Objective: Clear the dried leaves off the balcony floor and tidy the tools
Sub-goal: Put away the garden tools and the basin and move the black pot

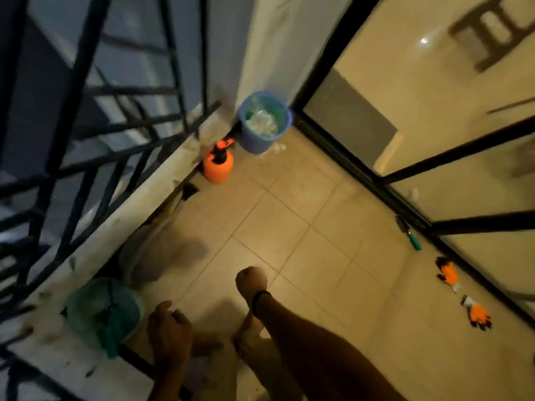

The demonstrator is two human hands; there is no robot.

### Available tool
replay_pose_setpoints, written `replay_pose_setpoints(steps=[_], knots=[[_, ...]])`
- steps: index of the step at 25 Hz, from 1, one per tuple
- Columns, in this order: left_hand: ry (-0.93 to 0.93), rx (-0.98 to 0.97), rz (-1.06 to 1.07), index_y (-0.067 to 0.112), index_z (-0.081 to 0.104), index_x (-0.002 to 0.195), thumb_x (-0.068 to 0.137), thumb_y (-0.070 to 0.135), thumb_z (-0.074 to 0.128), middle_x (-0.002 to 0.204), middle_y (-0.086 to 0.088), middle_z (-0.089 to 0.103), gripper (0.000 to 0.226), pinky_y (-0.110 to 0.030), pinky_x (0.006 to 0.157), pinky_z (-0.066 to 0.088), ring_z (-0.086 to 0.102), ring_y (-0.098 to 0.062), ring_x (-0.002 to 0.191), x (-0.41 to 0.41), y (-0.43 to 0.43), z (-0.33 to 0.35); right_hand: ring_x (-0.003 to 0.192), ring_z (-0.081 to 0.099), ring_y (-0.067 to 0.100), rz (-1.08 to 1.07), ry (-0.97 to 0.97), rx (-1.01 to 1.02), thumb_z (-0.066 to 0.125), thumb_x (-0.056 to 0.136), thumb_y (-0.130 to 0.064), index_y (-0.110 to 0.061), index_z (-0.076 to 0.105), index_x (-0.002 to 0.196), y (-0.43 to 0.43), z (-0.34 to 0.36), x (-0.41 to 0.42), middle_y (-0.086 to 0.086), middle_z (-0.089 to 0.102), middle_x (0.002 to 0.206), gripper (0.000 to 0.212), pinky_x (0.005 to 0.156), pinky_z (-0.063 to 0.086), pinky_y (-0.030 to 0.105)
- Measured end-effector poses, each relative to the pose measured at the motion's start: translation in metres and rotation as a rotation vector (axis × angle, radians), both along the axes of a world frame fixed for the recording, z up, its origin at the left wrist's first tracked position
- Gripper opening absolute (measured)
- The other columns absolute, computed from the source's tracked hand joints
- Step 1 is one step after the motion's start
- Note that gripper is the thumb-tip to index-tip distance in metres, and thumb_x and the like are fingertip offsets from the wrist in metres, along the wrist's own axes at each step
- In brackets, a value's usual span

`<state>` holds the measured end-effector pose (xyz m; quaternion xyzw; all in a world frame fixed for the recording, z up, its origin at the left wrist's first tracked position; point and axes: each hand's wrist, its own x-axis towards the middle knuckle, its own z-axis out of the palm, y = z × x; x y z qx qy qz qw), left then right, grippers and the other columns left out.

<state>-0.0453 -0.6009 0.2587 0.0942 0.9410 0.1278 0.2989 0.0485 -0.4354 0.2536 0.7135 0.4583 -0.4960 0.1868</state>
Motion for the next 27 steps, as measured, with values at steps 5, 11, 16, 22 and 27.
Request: replay_pose_setpoints(steps=[5, 11, 16, 22, 27], knots=[[0.045, 0.099, -0.321, -0.001, 0.060, 0.118, 0.089, 0.003, 0.059, 0.108, -0.030, 0.063, 0.029, -0.048, 0.076, 0.052, 0.061, -0.045, 0.095, 0.072, 0.102, 0.114, 0.078, 0.057, 0.027, -0.426, 0.090, 0.107, 0.048, 0.091, -0.015, -0.007, 0.058, 0.072, 0.063, 0.145, 0.111, 0.010, 0.062, 0.083, 0.023, 0.067, 0.044, 0.031], [-0.070, 0.285, -0.697, -0.001, 0.063, 0.114, 0.086, -0.004, 0.060, 0.109, -0.029, 0.063, 0.028, -0.048, 0.087, 0.049, 0.059, -0.047, 0.101, 0.200, 0.219, 0.203, 0.066, 0.047, 0.024, -0.877, 0.080, 0.155, 0.052, 0.091, -0.013, -0.010, 0.050, 0.067, 0.101, 0.205, 0.271, 0.005, 0.051, 0.069, 0.024, 0.063, 0.039, 0.032], [-0.175, 0.229, -0.995, 0.005, 0.061, 0.121, 0.092, 0.003, 0.057, 0.116, -0.021, 0.062, 0.030, -0.043, 0.090, 0.050, 0.059, -0.037, 0.107, 0.277, 0.304, 0.209, 0.062, 0.050, 0.022, -1.200, -0.040, 0.104, 0.055, 0.088, -0.005, -0.003, 0.056, 0.078, 0.129, 0.200, 0.381, 0.007, 0.053, 0.068, 0.010, 0.053, 0.039, 0.028], [-0.189, 0.126, -1.284, 0.004, 0.057, 0.126, 0.096, 0.009, 0.053, 0.121, -0.020, 0.058, 0.031, -0.040, 0.091, 0.047, 0.056, -0.036, 0.111, 0.362, 0.432, 0.179, 0.065, 0.055, 0.025, -1.402, -0.046, 0.144, 0.054, 0.084, -0.008, -0.007, 0.056, 0.069, 0.195, 0.165, 0.475, 0.011, 0.060, 0.073, 0.016, 0.060, 0.049, 0.033], [-0.150, 0.028, -1.449, 0.004, 0.057, 0.126, 0.099, 0.013, 0.052, 0.118, -0.018, 0.058, 0.029, -0.036, 0.093, 0.045, 0.056, -0.032, 0.111, 0.476, 0.524, 0.138, 0.132, 0.051, 0.025, -1.339, -0.012, 0.090, 0.031, 0.093, -0.038, -0.015, 0.053, 0.141, 0.253, 0.067, 0.575, 0.007, 0.051, 0.146, 0.057, 0.109, 0.044, 0.039]])
